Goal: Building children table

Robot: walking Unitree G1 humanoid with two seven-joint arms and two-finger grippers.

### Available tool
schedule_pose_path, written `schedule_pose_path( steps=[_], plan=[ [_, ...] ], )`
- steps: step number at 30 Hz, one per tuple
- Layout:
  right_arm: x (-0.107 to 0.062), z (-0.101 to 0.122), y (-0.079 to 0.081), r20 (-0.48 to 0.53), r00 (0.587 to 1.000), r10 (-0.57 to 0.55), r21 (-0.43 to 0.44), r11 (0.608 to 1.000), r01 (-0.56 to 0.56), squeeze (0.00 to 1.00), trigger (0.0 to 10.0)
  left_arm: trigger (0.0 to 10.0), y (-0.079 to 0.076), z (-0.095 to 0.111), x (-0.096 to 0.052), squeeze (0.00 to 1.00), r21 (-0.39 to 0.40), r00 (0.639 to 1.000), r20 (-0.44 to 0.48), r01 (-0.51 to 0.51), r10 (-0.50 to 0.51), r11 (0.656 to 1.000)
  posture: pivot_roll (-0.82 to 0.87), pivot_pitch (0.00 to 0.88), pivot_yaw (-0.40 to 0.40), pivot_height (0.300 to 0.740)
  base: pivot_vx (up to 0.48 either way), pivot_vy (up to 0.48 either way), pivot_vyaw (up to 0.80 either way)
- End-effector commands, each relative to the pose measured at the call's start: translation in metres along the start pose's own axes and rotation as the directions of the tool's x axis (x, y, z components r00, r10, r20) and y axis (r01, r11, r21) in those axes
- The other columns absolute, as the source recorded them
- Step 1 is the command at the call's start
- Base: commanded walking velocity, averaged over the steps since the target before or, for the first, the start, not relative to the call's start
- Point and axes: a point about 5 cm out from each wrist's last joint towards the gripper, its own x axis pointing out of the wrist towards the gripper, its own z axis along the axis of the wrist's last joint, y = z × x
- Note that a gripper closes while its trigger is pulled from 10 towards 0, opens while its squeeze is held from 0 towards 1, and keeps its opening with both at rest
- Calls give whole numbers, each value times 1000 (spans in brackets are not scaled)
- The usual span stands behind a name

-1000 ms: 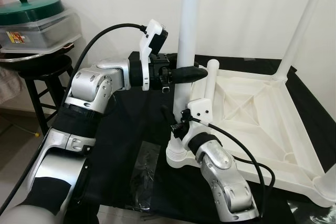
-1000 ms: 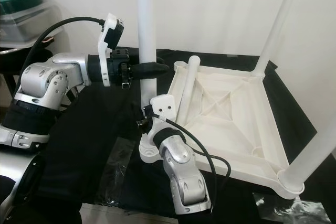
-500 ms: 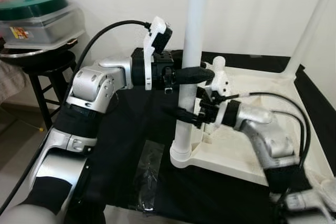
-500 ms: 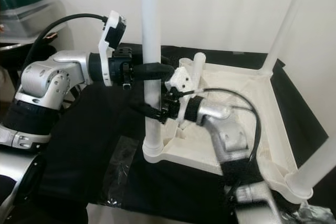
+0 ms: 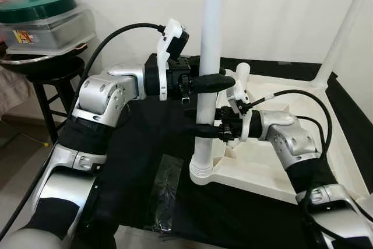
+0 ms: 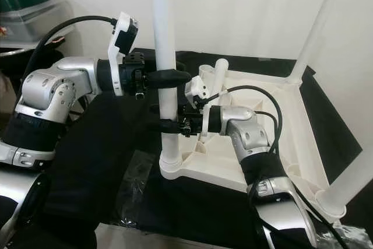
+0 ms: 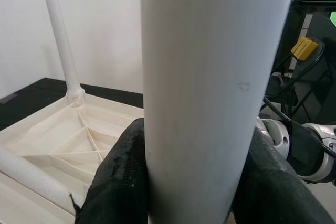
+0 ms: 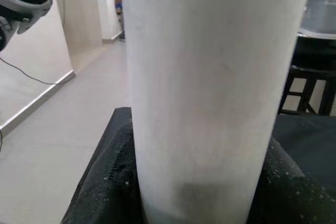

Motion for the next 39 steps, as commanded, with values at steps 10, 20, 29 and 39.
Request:
schedule_pose_path(
  steps=[10,20,29,39],
  plan=[
    [-17,-16,-9,-39,975,-221,20,975,222,0,0,10000,-6,-6,8,1000,-11,999,-10,45,-45,999,38,0,-8,740,0,0,0],
    [51,-93,79,-220,573,-790,223,531,817,0,0,10000,9,-3,-1,0,-47,996,3,-91,91,995,71,0,-14,740,0,0,0],
    [56,-76,62,-171,623,-763,188,595,781,0,0,10000,12,-7,1,0,-58,992,5,-122,122,991,52,0,-16,740,0,0,0],
    [56,-55,65,-123,593,-795,167,573,803,0,0,0,10,-10,2,0,-72,996,-14,-88,87,994,42,0,-8,740,0,0,0]
  ],
)
